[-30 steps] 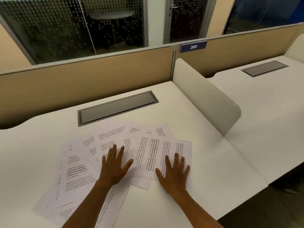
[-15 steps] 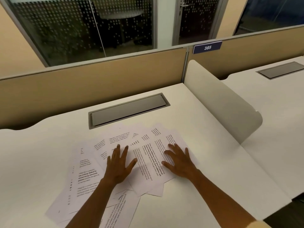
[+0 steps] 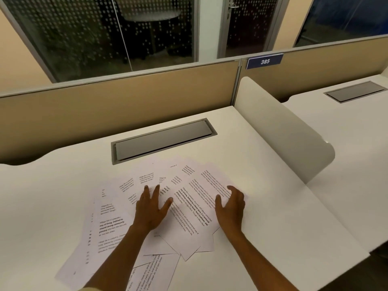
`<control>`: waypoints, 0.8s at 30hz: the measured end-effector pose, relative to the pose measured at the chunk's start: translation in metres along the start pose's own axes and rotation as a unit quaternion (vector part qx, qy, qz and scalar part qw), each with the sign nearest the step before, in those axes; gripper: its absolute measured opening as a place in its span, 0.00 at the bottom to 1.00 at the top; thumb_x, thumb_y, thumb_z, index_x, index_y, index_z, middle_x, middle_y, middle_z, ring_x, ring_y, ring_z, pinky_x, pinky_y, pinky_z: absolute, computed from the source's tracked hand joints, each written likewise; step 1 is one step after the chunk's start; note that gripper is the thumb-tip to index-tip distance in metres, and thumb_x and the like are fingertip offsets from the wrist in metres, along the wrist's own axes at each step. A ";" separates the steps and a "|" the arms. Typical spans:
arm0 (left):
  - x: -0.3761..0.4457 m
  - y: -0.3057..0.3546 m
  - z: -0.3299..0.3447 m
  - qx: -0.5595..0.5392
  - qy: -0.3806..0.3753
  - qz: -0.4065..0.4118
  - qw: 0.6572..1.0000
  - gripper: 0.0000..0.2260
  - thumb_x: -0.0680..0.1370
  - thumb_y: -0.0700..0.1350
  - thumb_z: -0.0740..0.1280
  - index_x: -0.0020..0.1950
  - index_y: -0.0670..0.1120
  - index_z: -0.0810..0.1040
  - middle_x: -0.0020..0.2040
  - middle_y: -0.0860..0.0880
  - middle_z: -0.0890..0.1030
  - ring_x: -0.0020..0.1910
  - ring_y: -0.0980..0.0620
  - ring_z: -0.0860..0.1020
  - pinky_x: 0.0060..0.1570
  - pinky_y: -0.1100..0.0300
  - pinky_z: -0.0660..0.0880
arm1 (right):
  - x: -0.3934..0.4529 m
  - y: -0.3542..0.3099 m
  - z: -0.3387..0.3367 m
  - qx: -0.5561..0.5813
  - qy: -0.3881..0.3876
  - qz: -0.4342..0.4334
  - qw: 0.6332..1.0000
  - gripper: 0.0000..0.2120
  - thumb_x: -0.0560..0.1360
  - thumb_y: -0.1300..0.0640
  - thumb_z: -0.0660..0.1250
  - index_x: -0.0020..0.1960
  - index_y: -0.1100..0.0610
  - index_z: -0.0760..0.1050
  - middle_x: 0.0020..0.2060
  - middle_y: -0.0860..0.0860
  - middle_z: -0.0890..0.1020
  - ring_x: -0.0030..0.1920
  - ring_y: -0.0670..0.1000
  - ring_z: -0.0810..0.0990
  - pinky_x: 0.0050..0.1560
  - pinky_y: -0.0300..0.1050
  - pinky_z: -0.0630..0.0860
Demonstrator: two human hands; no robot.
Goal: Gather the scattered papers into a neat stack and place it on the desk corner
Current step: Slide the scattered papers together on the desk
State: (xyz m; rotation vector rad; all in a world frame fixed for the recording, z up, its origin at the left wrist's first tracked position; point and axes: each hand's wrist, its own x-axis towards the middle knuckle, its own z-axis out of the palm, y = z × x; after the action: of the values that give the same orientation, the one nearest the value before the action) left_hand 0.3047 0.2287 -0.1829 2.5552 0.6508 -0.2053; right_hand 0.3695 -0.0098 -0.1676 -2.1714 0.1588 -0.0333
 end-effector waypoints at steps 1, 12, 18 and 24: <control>0.001 0.001 0.001 -0.012 0.001 -0.008 1.000 0.37 0.77 0.67 0.55 0.80 0.51 0.50 0.81 0.42 0.46 0.80 0.40 0.49 0.76 0.41 0.52 | -0.012 0.001 0.001 0.025 0.004 0.072 0.997 0.24 0.75 0.55 0.68 0.68 0.53 0.66 0.67 0.54 0.69 0.65 0.58 0.69 0.62 0.53 0.72; 0.008 0.016 -0.007 -0.085 0.000 -0.012 0.996 0.39 0.74 0.68 0.60 0.79 0.52 0.53 0.80 0.42 0.54 0.78 0.38 0.54 0.73 0.38 0.57 | -0.033 -0.017 0.025 -0.166 -0.109 0.168 0.966 0.47 0.75 0.38 0.65 0.79 0.54 0.40 0.79 0.56 0.47 0.78 0.58 0.51 0.75 0.57 0.57; 0.010 0.019 -0.012 -0.097 -0.027 0.030 0.995 0.39 0.73 0.67 0.64 0.78 0.50 0.57 0.77 0.43 0.62 0.75 0.41 0.61 0.72 0.43 0.63 | -0.037 -0.009 0.033 -0.324 -0.147 0.056 0.933 0.47 0.74 0.35 0.63 0.79 0.52 0.39 0.79 0.58 0.43 0.79 0.58 0.46 0.74 0.56 0.55; 0.012 0.023 -0.015 -0.076 -0.033 0.003 0.997 0.41 0.70 0.66 0.70 0.77 0.51 0.58 0.71 0.41 0.67 0.70 0.39 0.66 0.67 0.42 0.67 | -0.042 -0.005 0.034 -0.344 -0.141 0.031 0.928 0.44 0.75 0.34 0.59 0.79 0.52 0.41 0.79 0.58 0.42 0.79 0.58 0.46 0.73 0.56 0.55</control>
State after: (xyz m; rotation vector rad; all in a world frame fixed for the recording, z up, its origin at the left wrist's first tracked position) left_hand 0.3262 0.2237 -0.1629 2.3934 0.6098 -0.2281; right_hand 0.3316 0.0261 -0.1813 -2.8359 0.0781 0.4310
